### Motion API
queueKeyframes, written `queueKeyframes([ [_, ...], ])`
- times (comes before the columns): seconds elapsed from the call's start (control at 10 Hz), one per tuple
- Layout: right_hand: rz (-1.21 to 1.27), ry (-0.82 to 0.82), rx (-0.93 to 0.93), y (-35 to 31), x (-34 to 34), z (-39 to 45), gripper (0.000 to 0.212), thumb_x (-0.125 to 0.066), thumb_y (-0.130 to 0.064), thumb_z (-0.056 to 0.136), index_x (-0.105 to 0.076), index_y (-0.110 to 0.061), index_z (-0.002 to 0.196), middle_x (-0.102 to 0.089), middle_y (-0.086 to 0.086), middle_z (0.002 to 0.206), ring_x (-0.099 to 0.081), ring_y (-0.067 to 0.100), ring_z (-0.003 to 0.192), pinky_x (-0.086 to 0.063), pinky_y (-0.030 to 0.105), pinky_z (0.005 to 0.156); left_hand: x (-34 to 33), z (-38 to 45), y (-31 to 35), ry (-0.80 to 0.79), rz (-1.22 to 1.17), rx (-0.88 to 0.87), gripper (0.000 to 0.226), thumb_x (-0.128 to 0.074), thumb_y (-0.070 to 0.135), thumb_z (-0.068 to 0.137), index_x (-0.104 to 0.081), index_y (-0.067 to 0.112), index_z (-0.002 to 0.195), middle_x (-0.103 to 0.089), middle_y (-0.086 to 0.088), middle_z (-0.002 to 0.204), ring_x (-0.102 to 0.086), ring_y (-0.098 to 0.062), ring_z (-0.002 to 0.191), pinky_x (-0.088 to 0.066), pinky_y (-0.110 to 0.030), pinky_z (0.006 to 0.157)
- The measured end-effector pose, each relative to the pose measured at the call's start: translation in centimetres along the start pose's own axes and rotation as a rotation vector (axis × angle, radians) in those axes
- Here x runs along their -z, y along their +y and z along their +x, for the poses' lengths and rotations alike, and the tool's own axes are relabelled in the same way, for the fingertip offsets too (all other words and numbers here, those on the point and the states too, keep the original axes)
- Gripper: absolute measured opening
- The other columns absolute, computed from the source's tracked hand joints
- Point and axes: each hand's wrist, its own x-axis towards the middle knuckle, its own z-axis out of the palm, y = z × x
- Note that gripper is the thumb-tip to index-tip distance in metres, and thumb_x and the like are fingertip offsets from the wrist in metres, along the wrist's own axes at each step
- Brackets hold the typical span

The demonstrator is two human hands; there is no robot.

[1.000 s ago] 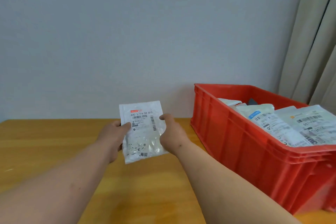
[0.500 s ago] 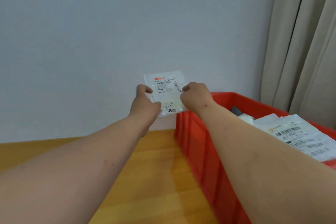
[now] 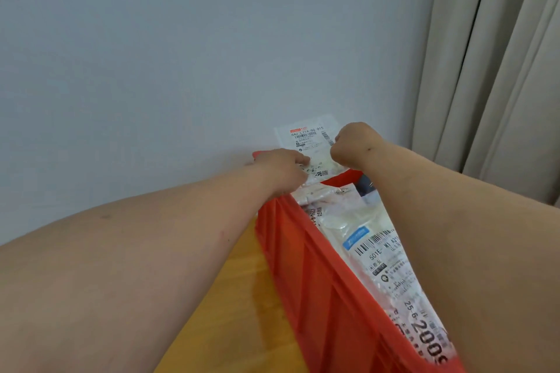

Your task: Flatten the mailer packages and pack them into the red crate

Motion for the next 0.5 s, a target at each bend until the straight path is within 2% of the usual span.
queueKeyframes([
  [0.1,-0.031,-0.087,0.03,0.2,-1.0,0.5,0.031,-0.043,-0.003,0.094,-0.038,-0.011,0.064,-0.04,0.005,0.069,-0.035,0.015,0.056,-0.026,0.025,0.048,-0.6,0.9,-0.3,-0.054,0.277,0.045,0.043,-0.049,0.045,0.092,-0.048,0.05,0.135,-0.041,-0.002,0.146,-0.029,-0.031,0.136,-0.032,-0.04,0.112],
  [0.2,-0.104,-0.216,0.053,-0.3,-2.6,0.2,0.029,-0.042,0.001,0.094,-0.041,-0.011,0.067,-0.043,0.005,0.07,-0.039,0.016,0.057,-0.031,0.025,0.049,-1.1,1.1,-1.4,-0.043,0.263,0.034,0.041,-0.044,0.041,0.095,-0.051,0.046,0.135,-0.041,-0.002,0.147,-0.026,-0.032,0.138,-0.03,-0.043,0.113],
  [0.3,-0.109,-0.299,0.076,-0.8,-3.3,-0.7,0.02,-0.049,-0.005,0.097,-0.049,-0.008,0.077,-0.037,0.003,0.071,-0.032,0.015,0.059,-0.029,0.024,0.053,-1.0,0.2,-2.2,0.027,0.153,0.031,0.041,-0.042,0.029,0.096,-0.056,0.044,0.131,-0.046,0.004,0.144,-0.029,-0.027,0.136,-0.035,-0.045,0.108],
  [0.4,-0.17,-0.329,0.12,-0.8,-3.5,-0.3,0.027,-0.048,-0.006,0.098,-0.058,-0.001,0.123,-0.034,0.003,0.072,-0.029,0.014,0.06,-0.028,0.023,0.055,-0.5,-0.9,-2.9,0.067,0.123,0.023,0.04,-0.041,0.026,0.097,-0.058,0.043,0.129,-0.048,0.006,0.142,-0.034,-0.025,0.134,-0.035,-0.043,0.106],
  [0.5,-0.239,-0.338,0.179,-1.0,-3.1,-1.4,0.028,-0.039,-0.002,0.097,-0.06,0.002,0.116,-0.04,0.005,0.076,-0.043,0.021,0.069,-0.04,0.031,0.068,0.4,-2.5,-3.6,0.103,0.139,0.025,0.039,-0.041,0.027,0.099,-0.056,0.041,0.132,-0.045,0.005,0.144,-0.035,-0.025,0.134,-0.033,-0.044,0.107],
])
